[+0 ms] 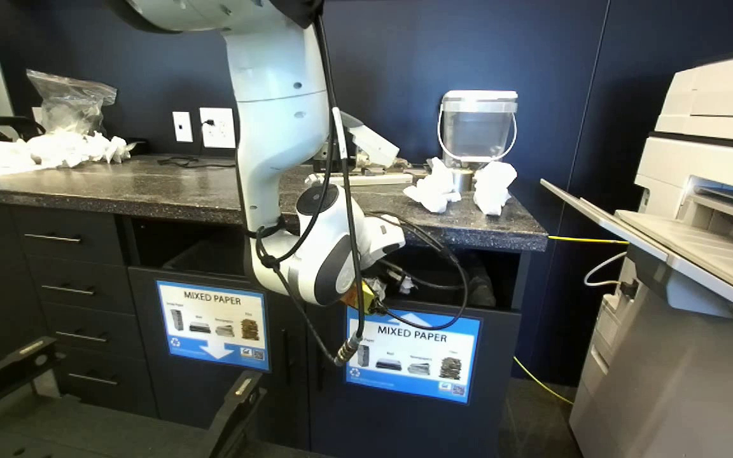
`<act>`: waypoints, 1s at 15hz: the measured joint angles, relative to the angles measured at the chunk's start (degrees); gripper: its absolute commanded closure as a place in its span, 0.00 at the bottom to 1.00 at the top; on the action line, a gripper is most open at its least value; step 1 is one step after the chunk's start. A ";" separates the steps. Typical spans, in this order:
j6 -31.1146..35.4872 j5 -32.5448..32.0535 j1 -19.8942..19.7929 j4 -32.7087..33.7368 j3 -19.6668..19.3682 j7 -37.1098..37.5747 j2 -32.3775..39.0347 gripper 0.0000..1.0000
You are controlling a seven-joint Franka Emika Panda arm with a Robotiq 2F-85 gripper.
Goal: Put the tissues into the rubbish bin.
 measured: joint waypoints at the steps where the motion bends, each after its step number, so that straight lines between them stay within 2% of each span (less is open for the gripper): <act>1: 0.10 -0.04 -0.42 1.11 0.36 0.00 0.73 0.89; 7: 2.99 -0.20 -2.25 5.29 2.02 0.00 4.09 0.88; 8: 3.43 -0.21 -2.40 5.73 2.15 0.00 4.49 0.64; 10: 3.84 -0.29 -2.68 6.39 2.36 0.00 5.01 0.59; 15: 4.09 -1.34 -3.03 7.62 2.49 -0.09 5.97 0.20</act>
